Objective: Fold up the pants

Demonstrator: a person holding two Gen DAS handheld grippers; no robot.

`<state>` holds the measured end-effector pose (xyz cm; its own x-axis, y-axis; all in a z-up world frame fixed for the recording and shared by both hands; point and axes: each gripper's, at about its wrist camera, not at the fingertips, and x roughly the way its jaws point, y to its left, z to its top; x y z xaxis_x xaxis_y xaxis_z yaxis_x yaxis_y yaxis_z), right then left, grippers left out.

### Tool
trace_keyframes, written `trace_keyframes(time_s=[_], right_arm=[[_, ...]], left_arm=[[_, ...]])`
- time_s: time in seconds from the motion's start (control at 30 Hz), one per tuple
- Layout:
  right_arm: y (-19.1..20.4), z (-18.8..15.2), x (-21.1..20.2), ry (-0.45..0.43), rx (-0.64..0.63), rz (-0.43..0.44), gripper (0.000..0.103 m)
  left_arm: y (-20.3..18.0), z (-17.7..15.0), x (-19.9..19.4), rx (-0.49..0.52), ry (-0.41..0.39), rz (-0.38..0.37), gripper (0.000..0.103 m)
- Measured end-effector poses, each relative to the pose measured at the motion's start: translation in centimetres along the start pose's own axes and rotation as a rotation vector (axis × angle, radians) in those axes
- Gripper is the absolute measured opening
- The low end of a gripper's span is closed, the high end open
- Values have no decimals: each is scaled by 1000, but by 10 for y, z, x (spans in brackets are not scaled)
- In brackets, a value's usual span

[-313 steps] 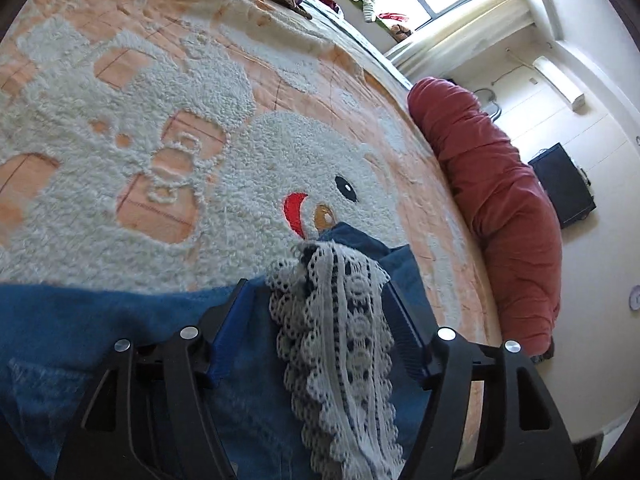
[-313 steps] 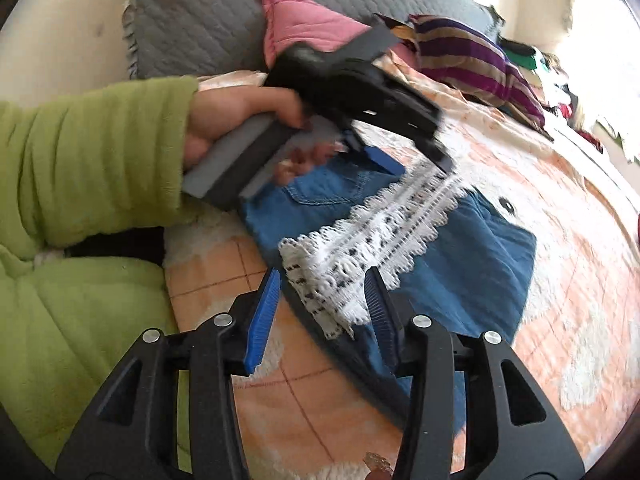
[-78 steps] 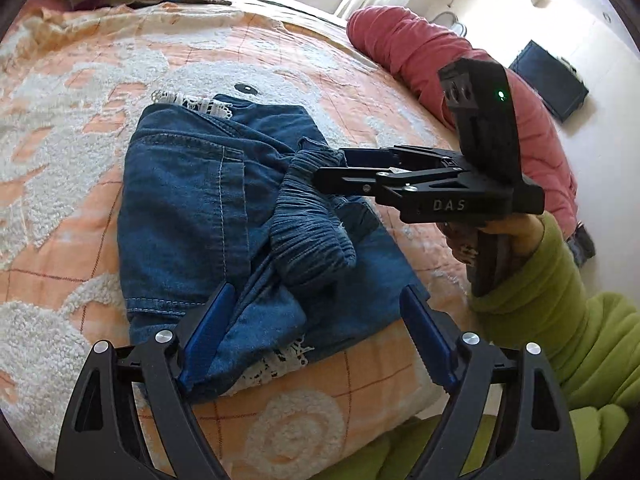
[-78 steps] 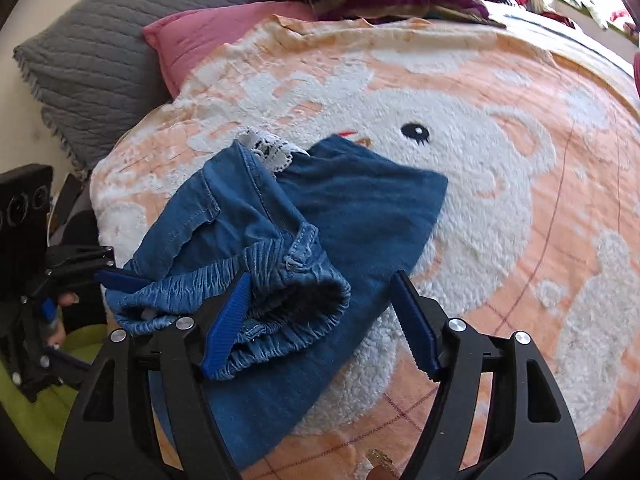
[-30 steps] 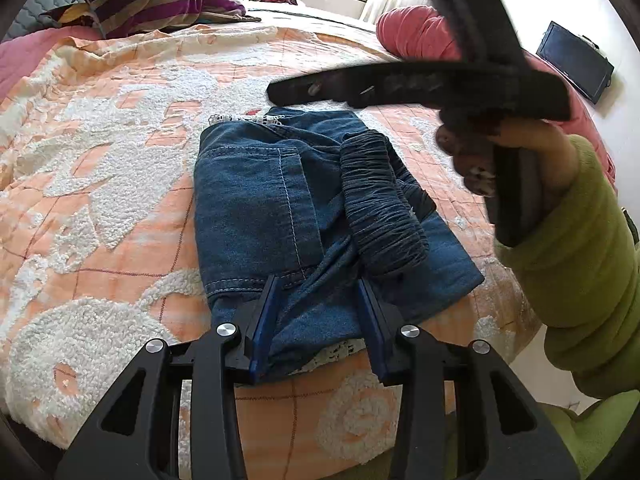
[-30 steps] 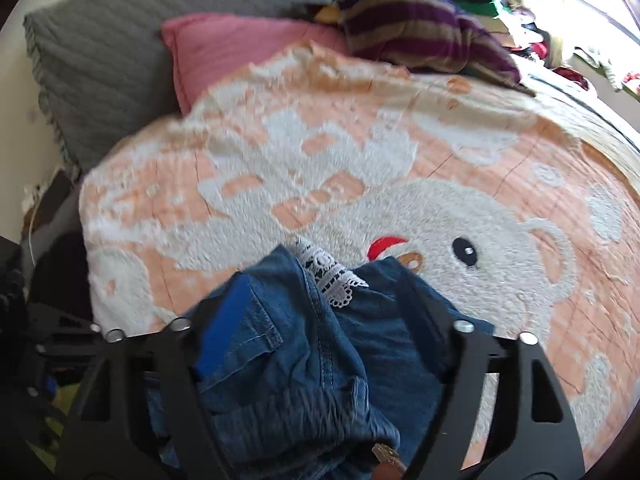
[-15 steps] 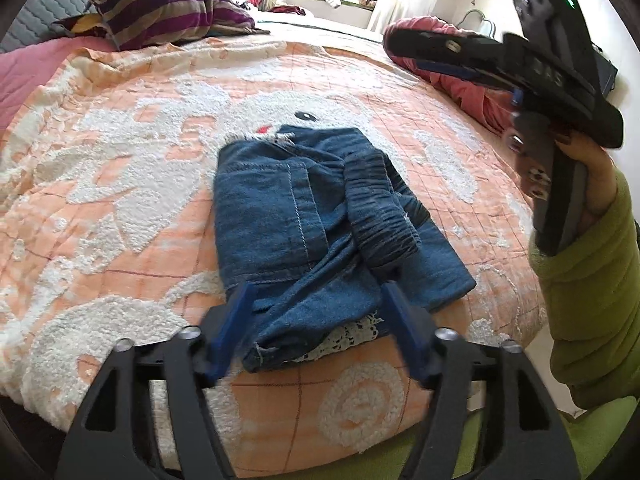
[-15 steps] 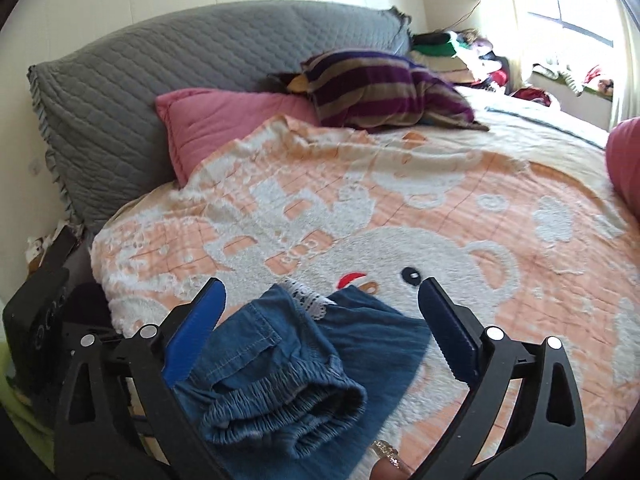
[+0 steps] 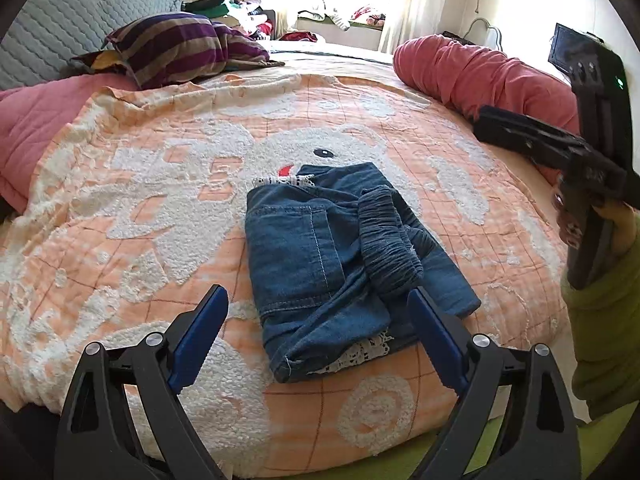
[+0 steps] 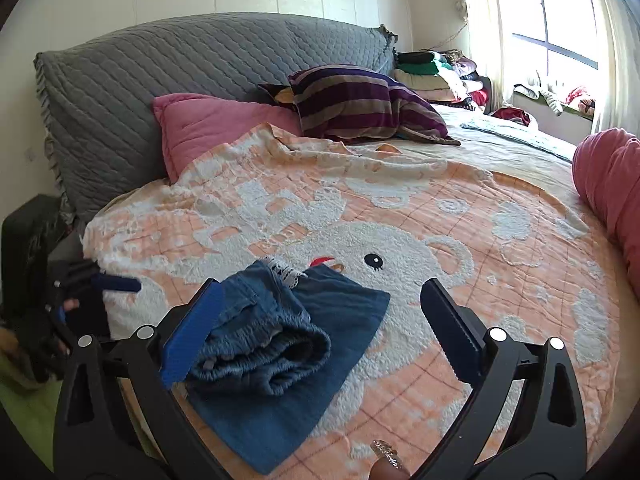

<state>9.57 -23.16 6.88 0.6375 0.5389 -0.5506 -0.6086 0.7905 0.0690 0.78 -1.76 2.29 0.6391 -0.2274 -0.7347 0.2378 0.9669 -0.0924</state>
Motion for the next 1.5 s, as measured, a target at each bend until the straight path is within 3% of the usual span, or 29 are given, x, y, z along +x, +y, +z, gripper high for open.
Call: trace_keyframes(time_s=[0.07,0.4,0.77,1.1,1.4,1.5], right_arm=[[0,-4,-4,5,-8,3,94],[1,-30,-18,36,-39,0,94],[3,-48,2,105,4,38,94],[23,-50,18,137,-32,84,94],[-4,-56,43,179,127,29,94],[-16,-56,54,190,184,39,81]], left_arm=[[1,1,-1,0,-1,12,96],[3,1,6,-11,14,40,98],[13,-1,13,-41,39,66,98],[26,-3,23,-87,67,79,98],[41,-3,40,-137,81,63,98],[47,-1,50,-168,93,43,98]])
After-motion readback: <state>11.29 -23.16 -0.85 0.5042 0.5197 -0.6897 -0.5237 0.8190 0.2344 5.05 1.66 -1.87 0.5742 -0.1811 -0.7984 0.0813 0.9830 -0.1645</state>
